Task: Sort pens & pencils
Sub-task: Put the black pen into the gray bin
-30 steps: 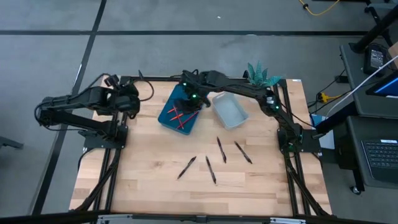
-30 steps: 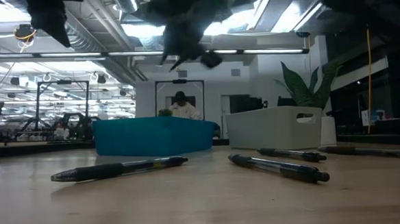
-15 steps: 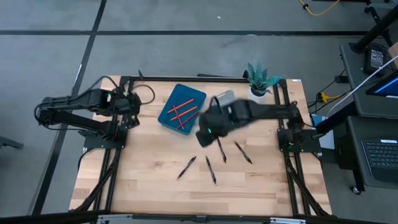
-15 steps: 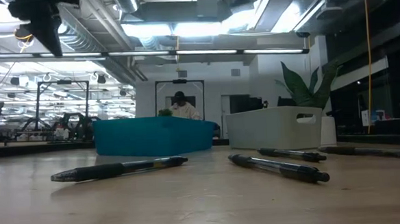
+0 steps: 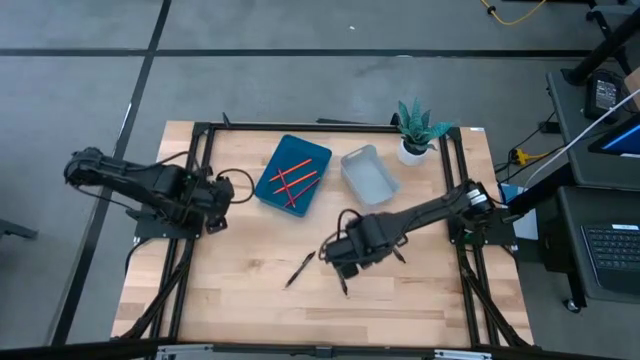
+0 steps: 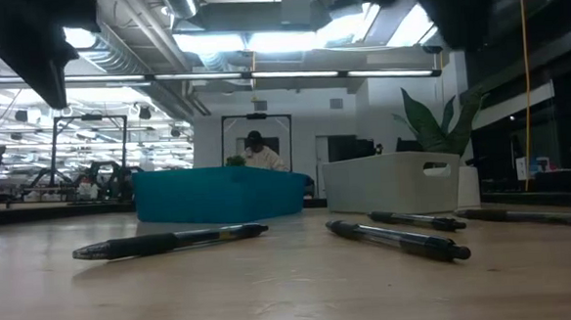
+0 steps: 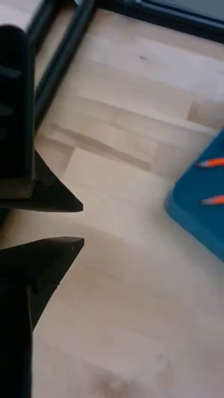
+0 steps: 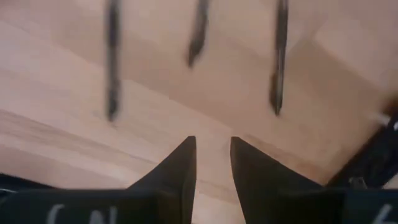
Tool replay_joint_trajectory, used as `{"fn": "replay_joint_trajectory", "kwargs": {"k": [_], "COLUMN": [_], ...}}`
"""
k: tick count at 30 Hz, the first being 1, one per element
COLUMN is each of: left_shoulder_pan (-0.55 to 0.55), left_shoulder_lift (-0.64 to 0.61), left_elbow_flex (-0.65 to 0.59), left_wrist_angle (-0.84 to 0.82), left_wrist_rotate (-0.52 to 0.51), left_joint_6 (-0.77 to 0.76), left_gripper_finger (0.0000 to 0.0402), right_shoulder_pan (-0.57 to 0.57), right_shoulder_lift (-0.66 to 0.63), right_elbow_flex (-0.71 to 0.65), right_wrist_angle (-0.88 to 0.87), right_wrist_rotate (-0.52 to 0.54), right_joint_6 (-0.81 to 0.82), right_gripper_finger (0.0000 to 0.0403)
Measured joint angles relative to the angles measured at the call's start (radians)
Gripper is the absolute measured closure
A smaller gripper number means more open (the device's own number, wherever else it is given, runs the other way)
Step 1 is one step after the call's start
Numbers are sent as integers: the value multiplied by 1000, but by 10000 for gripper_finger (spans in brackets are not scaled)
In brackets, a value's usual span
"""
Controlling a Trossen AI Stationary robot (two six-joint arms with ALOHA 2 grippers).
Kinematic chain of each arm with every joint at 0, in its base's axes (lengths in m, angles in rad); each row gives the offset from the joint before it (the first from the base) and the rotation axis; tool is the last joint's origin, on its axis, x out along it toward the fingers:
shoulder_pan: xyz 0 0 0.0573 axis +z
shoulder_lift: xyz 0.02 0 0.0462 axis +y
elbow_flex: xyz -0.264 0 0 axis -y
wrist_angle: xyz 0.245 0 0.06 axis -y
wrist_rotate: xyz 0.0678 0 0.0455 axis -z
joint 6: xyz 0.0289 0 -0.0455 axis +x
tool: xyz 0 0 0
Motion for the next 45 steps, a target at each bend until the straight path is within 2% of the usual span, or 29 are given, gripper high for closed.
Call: {"fn": "replay_joint_trajectory", "kwargs": {"k": [8,13,20,33,45], "left_shoulder_pan": [-93,-100,-107,-106,-106], "left_shoulder_lift": [0,0,0,0,0], "left_elbow_flex": [3,3,3,3,3], "left_wrist_angle": [30,29,28,31,32], "left_wrist_rotate": [-39,-40,-40,-32,-8], "left_joint_6": [-57,-76,-86,-105,-137], "left_gripper_finger": [333,333,333,333,333], "right_shoulder_pan": [10,4,4,-23,-76], "right_shoulder_lift": [0,1,0,-5,-8], "right_elbow_flex": [-245,-341,-389,-543,-543], "right_wrist_angle": [230,173,43,210,252], "right_wrist_rotate": [-91,-112,-64,-34,2], "right_joint_6": [46,47,43,39,-74], "right_gripper_finger": [303,303,303,303,303]}}
